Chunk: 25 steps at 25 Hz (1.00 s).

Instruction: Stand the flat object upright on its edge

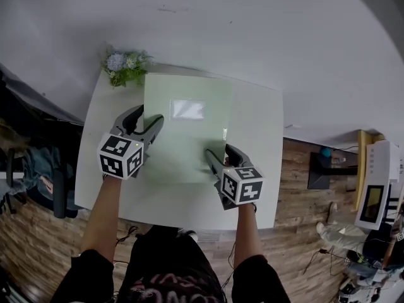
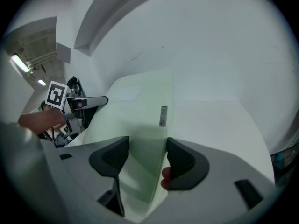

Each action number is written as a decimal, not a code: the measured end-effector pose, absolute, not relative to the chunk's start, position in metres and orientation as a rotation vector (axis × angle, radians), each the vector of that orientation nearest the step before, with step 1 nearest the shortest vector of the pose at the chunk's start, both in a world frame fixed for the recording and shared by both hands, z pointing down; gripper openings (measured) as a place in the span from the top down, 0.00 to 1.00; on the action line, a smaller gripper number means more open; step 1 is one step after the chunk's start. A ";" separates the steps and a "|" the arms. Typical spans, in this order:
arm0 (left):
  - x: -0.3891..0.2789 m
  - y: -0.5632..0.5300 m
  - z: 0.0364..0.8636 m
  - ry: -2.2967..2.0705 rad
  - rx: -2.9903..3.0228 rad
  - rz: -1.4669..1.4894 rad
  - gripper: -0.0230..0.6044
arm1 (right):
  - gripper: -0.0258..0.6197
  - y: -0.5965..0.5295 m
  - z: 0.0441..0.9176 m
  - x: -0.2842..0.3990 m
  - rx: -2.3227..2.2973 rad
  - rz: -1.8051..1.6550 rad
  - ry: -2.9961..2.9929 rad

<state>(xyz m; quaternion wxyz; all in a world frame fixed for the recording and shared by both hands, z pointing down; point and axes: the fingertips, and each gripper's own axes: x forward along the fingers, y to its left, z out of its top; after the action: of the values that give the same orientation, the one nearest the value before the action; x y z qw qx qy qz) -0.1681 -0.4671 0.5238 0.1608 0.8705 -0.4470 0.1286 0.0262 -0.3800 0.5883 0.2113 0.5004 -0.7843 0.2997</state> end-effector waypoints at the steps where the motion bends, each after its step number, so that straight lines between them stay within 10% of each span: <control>1: -0.168 -0.467 0.521 -1.285 2.500 0.356 0.54 | 0.55 -0.381 0.587 0.026 1.396 0.818 -2.190; 25: -0.152 -0.399 0.447 -1.544 2.869 0.140 0.54 | 0.55 -0.348 0.552 0.037 1.545 0.386 -2.387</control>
<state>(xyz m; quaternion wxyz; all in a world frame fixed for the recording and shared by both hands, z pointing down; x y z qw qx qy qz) -0.1522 -0.3988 0.4472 -0.0599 0.8782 -0.4727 0.0427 0.0368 -0.3485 0.5515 0.1357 0.5335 -0.8242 0.1332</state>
